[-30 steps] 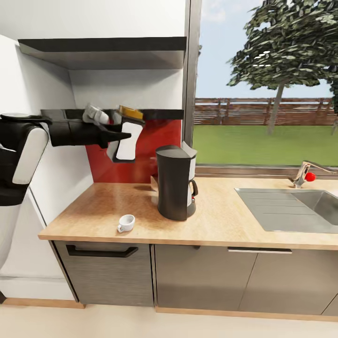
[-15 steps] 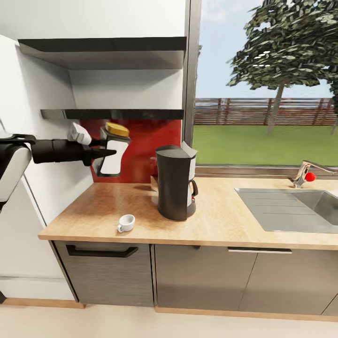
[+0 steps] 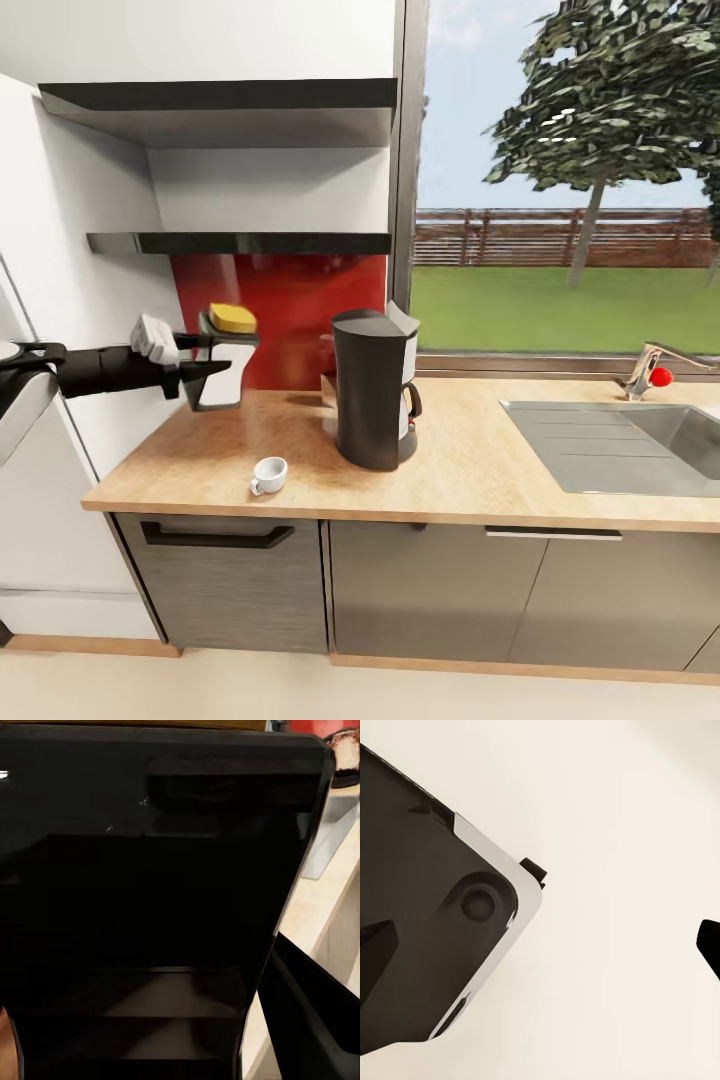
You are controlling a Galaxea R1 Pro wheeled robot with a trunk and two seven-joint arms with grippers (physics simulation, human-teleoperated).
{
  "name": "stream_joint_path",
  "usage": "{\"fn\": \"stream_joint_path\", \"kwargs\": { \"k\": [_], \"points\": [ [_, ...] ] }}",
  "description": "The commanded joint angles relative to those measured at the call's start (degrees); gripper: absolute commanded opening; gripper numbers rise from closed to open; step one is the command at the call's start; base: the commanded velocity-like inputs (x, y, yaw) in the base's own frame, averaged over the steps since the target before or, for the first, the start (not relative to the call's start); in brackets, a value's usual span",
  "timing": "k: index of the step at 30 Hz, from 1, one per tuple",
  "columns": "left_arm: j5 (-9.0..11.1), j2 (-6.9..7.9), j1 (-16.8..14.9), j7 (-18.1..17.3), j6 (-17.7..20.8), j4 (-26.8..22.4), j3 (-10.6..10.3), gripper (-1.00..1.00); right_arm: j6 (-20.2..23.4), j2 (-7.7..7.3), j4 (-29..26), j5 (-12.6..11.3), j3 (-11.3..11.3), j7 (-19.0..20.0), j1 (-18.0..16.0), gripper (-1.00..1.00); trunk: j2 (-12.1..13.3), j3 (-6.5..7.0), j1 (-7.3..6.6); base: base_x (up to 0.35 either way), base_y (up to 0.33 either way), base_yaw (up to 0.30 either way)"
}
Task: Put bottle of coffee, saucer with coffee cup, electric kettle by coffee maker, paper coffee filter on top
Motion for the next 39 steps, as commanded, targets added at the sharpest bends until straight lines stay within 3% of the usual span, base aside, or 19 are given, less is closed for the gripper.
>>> {"fn": "stream_joint_path", "kwargs": {
  "k": [1, 6, 10, 14, 25, 39],
  "points": [
    [0.7, 0.22, 0.4, 0.0, -0.6, 0.1, -0.1, -1.00, -0.3, 0.03, 0.2, -0.6, 0.4, 0.4, -0.1, 1.00, -0.1, -0.10, 0.02, 0.000, 0.000, 0.000],
    [1.6, 0.72, 4.2, 0.2, -7.7, 3.2, 0.0, -1.00, -0.3, 0.03, 0.2, -0.7, 0.3, 0.4, -0.1, 1.00, -0.1, -0.10, 0.02, 0.000, 0.000, 0.000],
    [2.0, 0.97, 7.4, 0.0, -21.1, 11.9, 0.1, -1.00, -0.3, 0.06, 0.2, -0.7, 0.3, 0.4, -0.1, 1.00, -0.1, -0.10, 0.02, 0.000, 0.000, 0.000],
    [2.6, 1.00, 11.5, -0.1, -27.1, 14.2, 0.3, -1.00, -0.3, 0.11, 0.2, -0.7, 0.4, 0.4, -0.1, 1.00, -0.1, -0.10, 0.02, 0.000, 0.000, 0.000],
    [3.8, 0.50, 12.3, -0.1, -32.4, 22.9, 0.3, -1.00, -0.3, 0.12, 0.2, -0.6, 0.5, 0.4, -0.1, 1.00, -0.1, -0.10, 0.02, 0.042, 0.000, 0.000],
    [3.9, 0.24, 12.3, -0.2, -32.6, 23.5, 0.3, -1.00, -0.3, 0.12, 0.2, -0.6, 0.4, 0.4, -0.1, 1.00, -0.1, 0.06, 0.02, 0.105, 0.032, -0.087]
  ]
}}
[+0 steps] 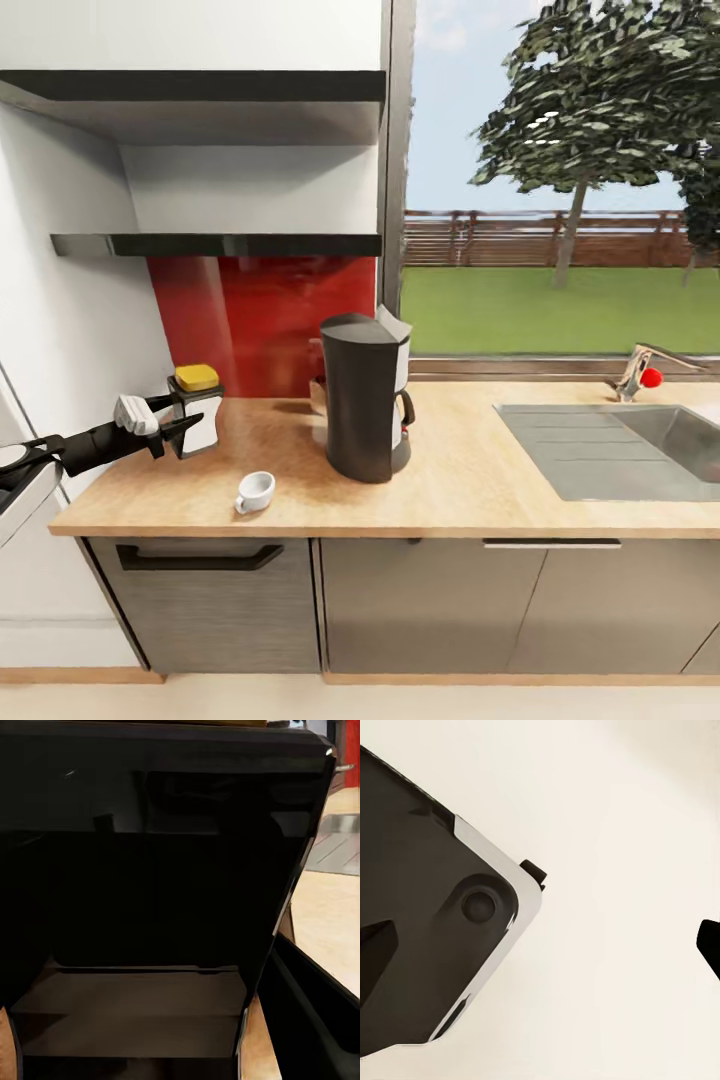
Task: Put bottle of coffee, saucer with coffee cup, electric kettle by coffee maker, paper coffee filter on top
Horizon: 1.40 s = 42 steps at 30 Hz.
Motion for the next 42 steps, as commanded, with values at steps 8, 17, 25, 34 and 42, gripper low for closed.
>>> {"fn": "stream_joint_path", "kwargs": {
  "k": [8, 17, 25, 34, 42],
  "points": [
    [0.5, 0.07, -0.1, -0.2, 0.0, 1.4, -0.2, -1.00, -0.3, 0.04, 0.2, -0.7, 0.4, 0.4, -0.1, 1.00, -0.1, -0.08, 0.04, 0.052, 0.041, -0.116],
    [0.5, 0.01, -0.1, -7.1, -0.1, 7.3, 2.2, -1.00, -0.3, 0.03, 0.2, -0.7, 0.3, 0.4, -0.1, 1.00, -0.1, -0.08, 0.04, 0.079, 0.068, -0.098],
    [0.6, -0.01, -0.1, -7.7, -0.2, 7.7, 3.1, -1.00, -0.3, 0.01, 0.2, -0.7, 0.3, 0.4, -0.1, 1.00, -0.1, -0.08, 0.04, 0.008, 0.007, -0.126],
    [0.6, -0.02, -0.1, -10.0, -0.2, 10.3, 3.2, -1.00, -0.3, -0.02, 0.2, -0.7, 0.2, 0.4, -0.1, 1.00, -0.1, -0.08, 0.04, 0.000, 0.000, -0.194],
    [0.6, -0.02, -0.1, -10.5, -0.2, 11.0, 3.3, -1.00, -0.3, -0.03, 0.2, -0.7, 0.2, 0.4, -0.1, 1.00, -0.1, -0.08, 0.04, 0.000, 0.000, -0.039]
  ]
}}
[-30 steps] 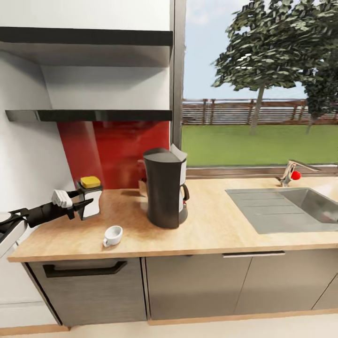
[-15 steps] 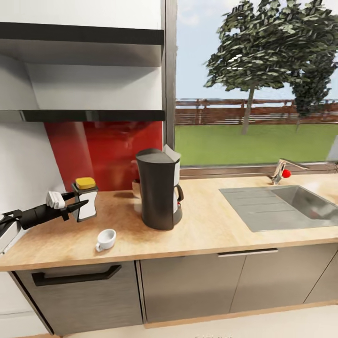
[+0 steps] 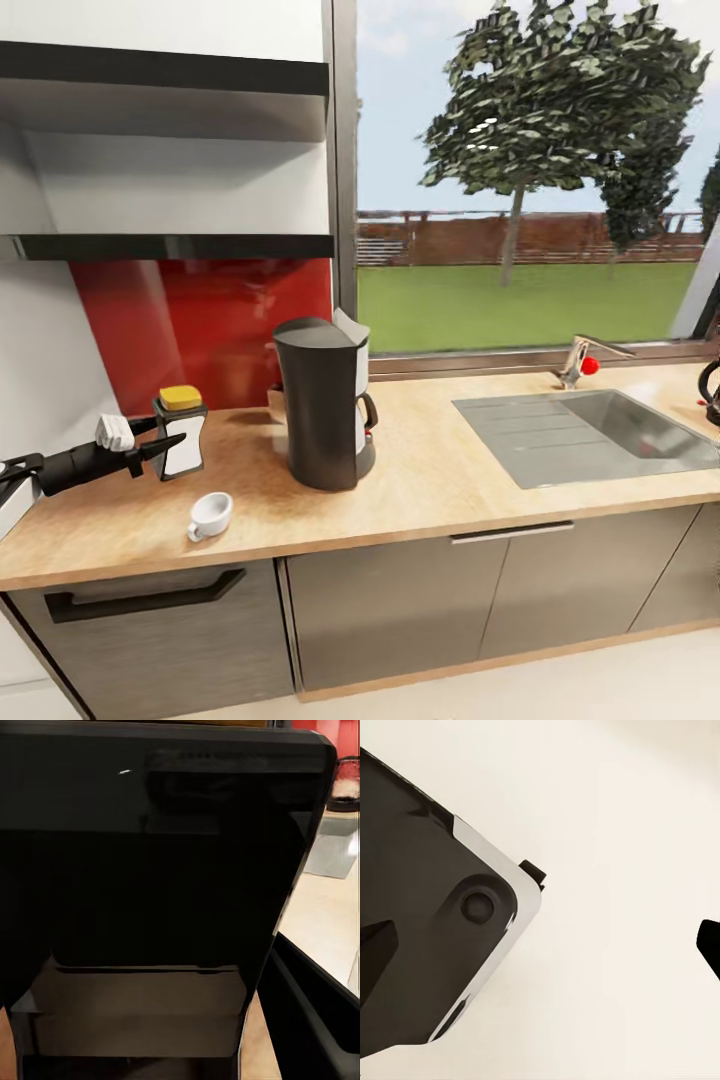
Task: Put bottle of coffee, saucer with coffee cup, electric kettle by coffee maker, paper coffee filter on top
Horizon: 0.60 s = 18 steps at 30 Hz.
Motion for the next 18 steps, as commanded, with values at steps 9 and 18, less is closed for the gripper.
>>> {"fn": "stream_joint_path", "kwargs": {
  "k": [9, 18],
  "points": [
    [0.5, 0.09, -0.1, -0.1, -0.1, 0.2, -0.3, -1.00, -0.2, 0.03, 0.2, -0.6, 0.4, 0.4, -0.1, 1.00, -0.1, -0.10, 0.02, 0.000, 0.000, -0.190],
    [0.5, -0.01, -0.1, -2.9, -0.8, 4.5, 1.9, -1.00, -0.2, 0.06, 0.2, -0.6, 0.4, 0.4, -0.1, 1.00, -0.1, -0.10, 0.02, 0.000, 0.000, -0.020]
  ]
}}
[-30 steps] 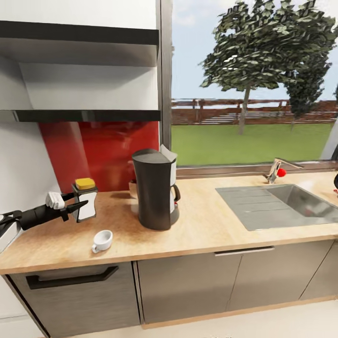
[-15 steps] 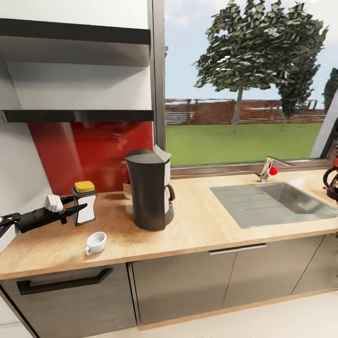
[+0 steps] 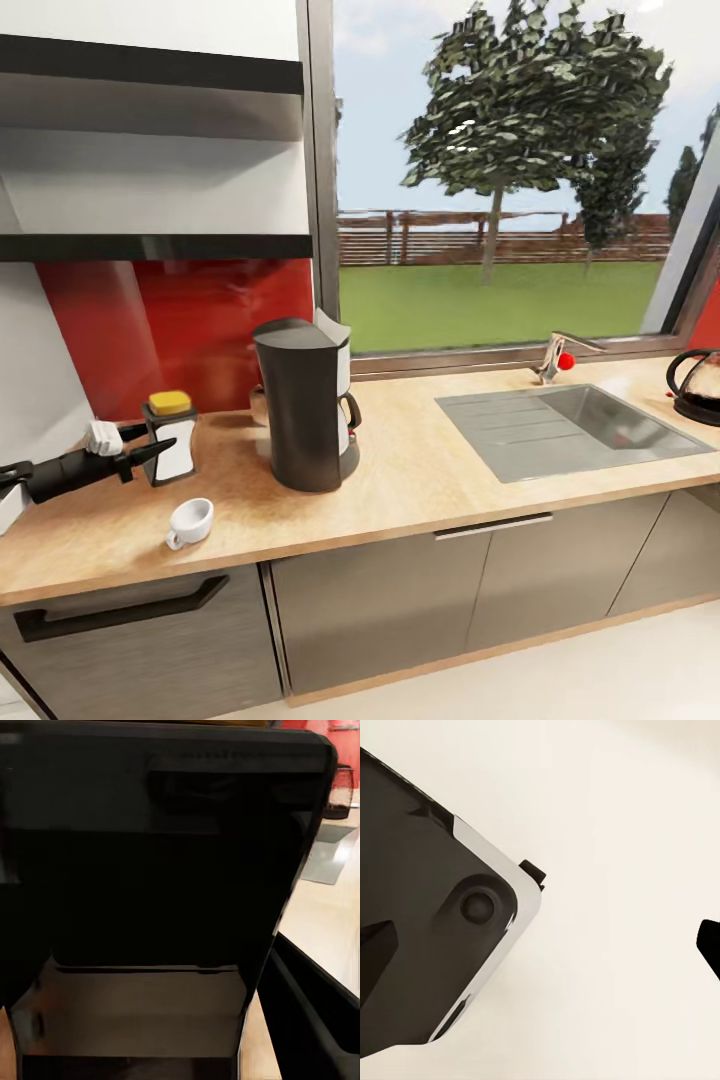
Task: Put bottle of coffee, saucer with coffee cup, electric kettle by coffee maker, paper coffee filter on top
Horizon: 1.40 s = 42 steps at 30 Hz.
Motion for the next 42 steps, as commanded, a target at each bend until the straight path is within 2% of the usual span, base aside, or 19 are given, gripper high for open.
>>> {"fn": "stream_joint_path", "kwargs": {
  "k": [1, 2, 5, 7, 9, 20, 33, 42],
  "points": [
    [0.4, -0.03, -0.1, -1.0, -0.6, 0.8, 0.5, -1.00, -0.2, 0.03, 0.2, -0.6, 0.4, 0.4, -0.1, 1.00, -0.1, -0.10, 0.02, 0.000, 0.000, -0.003],
    [0.4, -0.39, -0.1, -3.6, -1.2, 2.4, 2.7, -1.00, -0.2, 0.03, 0.2, -0.6, 0.4, 0.4, -0.1, 1.00, -0.1, -0.10, 0.02, 0.000, 0.000, -0.002],
    [0.3, -1.40, -0.1, -8.1, -2.1, 5.1, 7.1, -1.00, -0.2, 0.05, 0.2, -0.6, 0.4, 0.4, -0.1, 1.00, -0.1, -0.10, 0.02, 0.000, 0.000, 0.000],
    [0.3, -1.97, -0.1, -9.4, -2.3, 6.0, 8.5, -1.00, -0.2, 0.05, 0.2, -0.6, 0.4, 0.4, -0.1, 1.00, -0.1, -0.10, 0.02, 0.000, 0.000, 0.000],
    [0.3, -2.21, -0.1, -9.9, -2.4, 6.4, 8.9, -1.00, -0.2, 0.02, 0.2, -0.6, 0.4, 0.4, -0.1, 1.00, -0.1, -0.10, 0.02, 0.000, 0.000, 0.000],
    [0.3, -2.63, -0.1, -10.4, -2.5, 6.9, 9.4, -1.00, -0.2, 0.04, 0.2, -0.6, 0.4, 0.4, -0.1, 1.00, -0.1, -0.10, 0.02, 0.045, 0.015, -0.017],
    [0.3, -2.81, -0.1, -10.4, -2.6, 7.3, 9.5, -1.00, -0.2, 0.02, 0.2, -0.6, 0.4, 0.4, -0.1, 1.00, -0.1, -0.10, 0.02, 0.002, 0.001, -0.178],
    [0.2, -2.85, -0.1, -10.5, -2.8, 8.0, 9.4, -1.00, -0.3, 0.03, 0.2, -0.6, 0.3, 0.4, -0.1, 1.00, -0.1, -0.10, 0.02, 0.000, 0.000, -0.031]
  ]
}}
